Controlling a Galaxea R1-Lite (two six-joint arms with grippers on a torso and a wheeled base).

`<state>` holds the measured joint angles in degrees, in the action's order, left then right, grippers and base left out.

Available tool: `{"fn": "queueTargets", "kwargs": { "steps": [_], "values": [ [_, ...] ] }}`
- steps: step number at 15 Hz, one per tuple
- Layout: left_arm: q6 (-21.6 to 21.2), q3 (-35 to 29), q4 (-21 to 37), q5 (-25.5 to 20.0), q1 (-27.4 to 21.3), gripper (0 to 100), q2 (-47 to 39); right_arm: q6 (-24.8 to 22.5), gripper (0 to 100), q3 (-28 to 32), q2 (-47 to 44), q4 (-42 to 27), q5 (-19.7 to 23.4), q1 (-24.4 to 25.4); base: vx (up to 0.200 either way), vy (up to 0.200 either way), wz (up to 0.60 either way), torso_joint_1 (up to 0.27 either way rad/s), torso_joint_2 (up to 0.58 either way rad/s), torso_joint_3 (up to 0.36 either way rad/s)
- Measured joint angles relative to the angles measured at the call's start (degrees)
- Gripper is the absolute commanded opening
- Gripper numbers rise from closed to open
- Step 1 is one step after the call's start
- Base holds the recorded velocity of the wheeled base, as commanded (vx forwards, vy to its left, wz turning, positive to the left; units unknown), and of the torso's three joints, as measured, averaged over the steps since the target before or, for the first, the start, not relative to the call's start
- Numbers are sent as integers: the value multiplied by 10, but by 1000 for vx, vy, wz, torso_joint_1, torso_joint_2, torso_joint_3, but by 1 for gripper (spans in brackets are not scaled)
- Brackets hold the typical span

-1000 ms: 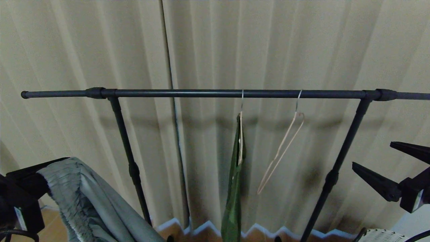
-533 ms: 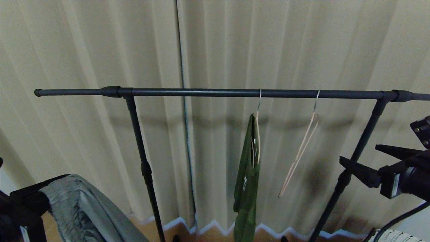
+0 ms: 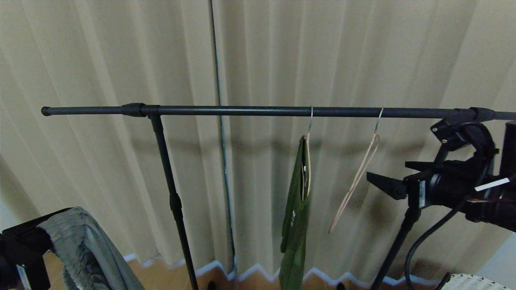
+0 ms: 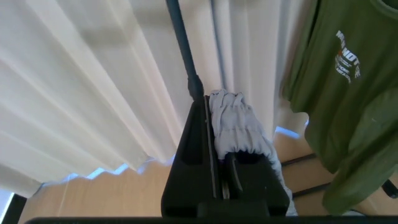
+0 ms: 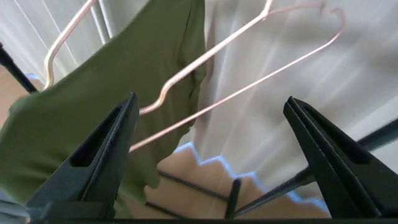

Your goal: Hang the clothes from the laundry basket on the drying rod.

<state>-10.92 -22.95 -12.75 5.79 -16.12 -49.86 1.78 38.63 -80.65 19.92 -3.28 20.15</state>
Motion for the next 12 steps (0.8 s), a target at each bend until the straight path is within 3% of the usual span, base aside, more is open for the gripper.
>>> {"fn": "queueTargets", "kwargs": {
  "steps": [6,12],
  "values": [
    [0,2,0,-3,12,0,-2,20,100,67,-100,-22,-44,13,0,0,0,0,0,0],
    [-1,3,0,-3,12,0,-3,23,100,75,-132,-31,-86,10,0,0,0,0,0,0]
  ]
}}
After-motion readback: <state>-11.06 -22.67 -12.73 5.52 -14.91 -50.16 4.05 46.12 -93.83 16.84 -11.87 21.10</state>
